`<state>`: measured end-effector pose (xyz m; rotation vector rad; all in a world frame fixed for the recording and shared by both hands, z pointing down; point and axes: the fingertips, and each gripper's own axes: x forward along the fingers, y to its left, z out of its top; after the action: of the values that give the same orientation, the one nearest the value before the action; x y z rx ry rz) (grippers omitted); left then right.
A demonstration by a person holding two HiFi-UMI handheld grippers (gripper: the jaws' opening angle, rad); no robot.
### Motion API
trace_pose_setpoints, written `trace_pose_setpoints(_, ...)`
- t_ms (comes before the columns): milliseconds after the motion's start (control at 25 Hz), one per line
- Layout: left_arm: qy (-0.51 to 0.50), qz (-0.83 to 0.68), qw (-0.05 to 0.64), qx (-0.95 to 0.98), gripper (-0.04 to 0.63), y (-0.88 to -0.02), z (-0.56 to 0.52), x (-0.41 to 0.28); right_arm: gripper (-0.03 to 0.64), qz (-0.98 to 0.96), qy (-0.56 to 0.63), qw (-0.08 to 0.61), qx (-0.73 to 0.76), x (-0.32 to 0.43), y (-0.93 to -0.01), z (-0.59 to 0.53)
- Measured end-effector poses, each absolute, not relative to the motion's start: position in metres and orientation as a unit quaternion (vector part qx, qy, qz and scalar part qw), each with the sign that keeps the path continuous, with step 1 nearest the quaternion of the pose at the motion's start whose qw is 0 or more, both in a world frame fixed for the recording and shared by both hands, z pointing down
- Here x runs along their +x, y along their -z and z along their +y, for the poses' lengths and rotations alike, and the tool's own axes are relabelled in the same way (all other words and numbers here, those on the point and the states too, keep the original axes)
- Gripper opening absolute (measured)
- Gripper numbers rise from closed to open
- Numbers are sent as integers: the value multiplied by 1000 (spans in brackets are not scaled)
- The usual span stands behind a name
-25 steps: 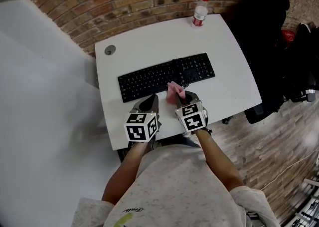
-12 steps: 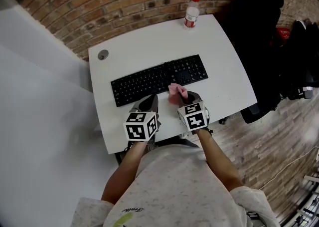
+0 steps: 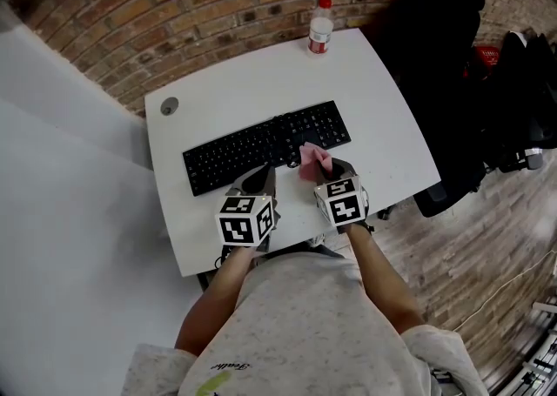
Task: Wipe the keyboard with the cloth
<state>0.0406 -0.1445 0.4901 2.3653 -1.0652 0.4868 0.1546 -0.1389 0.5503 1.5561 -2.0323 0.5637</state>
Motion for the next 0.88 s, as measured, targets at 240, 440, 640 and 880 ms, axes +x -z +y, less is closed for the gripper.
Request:
trace_pose_setpoints(240,-180,-384,243,872,-2,-489,-149,58,23,-742,-201,261,584,178,-549,-142)
trace_pose_setpoints(440,-180,-380,241,875,-2,-489,-152,72,23,-735,-197,258,595,199,-551,-144)
trace_pose_setpoints(640,-179,-378,241,876,-2,-491,-154,84,23,-725,-204,259,605,222,-551,-143)
trace_pose_setpoints(880,-176,-381,243,874,-2,-492,-157,95,23,-717,-208,259,613,248,-553,-143)
